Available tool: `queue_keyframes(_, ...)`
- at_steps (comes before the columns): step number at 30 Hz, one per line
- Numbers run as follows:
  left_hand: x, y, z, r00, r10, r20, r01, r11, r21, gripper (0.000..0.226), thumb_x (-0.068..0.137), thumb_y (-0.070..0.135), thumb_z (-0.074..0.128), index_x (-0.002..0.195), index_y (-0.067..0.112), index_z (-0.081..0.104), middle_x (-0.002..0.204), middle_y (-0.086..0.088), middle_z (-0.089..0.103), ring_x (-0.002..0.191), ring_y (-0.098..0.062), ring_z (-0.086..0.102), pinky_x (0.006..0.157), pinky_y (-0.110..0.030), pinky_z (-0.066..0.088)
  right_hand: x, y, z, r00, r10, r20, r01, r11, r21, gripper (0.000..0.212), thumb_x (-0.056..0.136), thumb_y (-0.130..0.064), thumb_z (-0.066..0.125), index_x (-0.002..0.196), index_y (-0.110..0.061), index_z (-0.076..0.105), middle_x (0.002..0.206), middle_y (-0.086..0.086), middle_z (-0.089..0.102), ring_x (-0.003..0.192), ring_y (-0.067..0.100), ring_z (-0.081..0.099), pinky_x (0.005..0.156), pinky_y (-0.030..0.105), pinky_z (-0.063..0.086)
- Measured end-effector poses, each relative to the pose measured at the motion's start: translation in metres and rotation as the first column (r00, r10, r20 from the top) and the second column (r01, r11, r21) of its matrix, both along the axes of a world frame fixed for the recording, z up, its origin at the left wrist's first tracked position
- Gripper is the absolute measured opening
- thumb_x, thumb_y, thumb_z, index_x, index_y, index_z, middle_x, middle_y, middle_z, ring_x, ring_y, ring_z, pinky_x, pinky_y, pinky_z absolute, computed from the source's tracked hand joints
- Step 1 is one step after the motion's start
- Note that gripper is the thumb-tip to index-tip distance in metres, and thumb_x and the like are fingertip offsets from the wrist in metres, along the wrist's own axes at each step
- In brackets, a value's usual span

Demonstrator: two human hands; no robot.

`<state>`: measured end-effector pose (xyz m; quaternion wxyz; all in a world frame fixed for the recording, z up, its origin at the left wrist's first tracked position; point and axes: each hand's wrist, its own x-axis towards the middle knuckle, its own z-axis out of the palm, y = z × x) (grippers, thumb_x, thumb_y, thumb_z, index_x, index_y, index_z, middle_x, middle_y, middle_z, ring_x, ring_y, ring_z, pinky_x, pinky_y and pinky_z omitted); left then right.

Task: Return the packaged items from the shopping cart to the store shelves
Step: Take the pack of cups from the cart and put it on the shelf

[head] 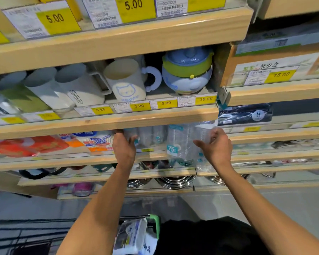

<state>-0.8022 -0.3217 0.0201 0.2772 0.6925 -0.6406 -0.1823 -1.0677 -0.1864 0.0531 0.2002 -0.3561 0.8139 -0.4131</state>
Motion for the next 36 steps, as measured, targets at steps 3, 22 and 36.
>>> queue_keyframes(3,0.001,0.013,-0.003,0.991,0.041,-0.131,-0.051,0.995,-0.08,0.037,0.09,0.027,0.071,0.108,0.004,0.049,0.092,-0.008,0.056,0.083,-0.025,0.053,0.067,-0.041,0.044,0.011,-0.001,-0.003,1.0,0.022,0.019,-0.021,0.999,-0.027,0.048,0.067,-0.036,0.089,0.088,-0.017,0.051,0.07,-0.012,0.054,0.06,0.008,0.051,0.05,0.014,0.033)
queue_keyframes(22,-0.07,0.057,-0.001,0.907,-0.132,-0.4,0.196,0.973,0.122,0.033,0.103,0.036,0.047,0.113,0.01,0.066,0.092,0.002,0.065,0.083,-0.014,0.06,0.072,-0.027,0.044,0.026,-0.033,-0.029,0.969,0.069,0.237,0.002,0.958,-0.286,0.041,0.1,-0.009,0.054,0.14,-0.012,0.044,0.135,0.001,0.054,0.114,0.005,0.052,0.085,0.019,0.051)
queue_keyframes(36,-0.063,0.041,0.003,0.843,-0.158,-0.513,0.328,0.908,0.259,0.062,0.083,0.006,0.077,0.139,0.01,0.05,0.136,-0.007,0.057,0.126,-0.02,0.053,0.108,-0.037,0.047,0.015,-0.017,-0.003,0.948,0.303,-0.096,-0.282,0.94,0.192,0.112,0.074,-0.02,0.084,0.151,-0.027,0.003,0.125,0.009,0.066,0.106,0.04,0.065,0.079,0.046,0.055)
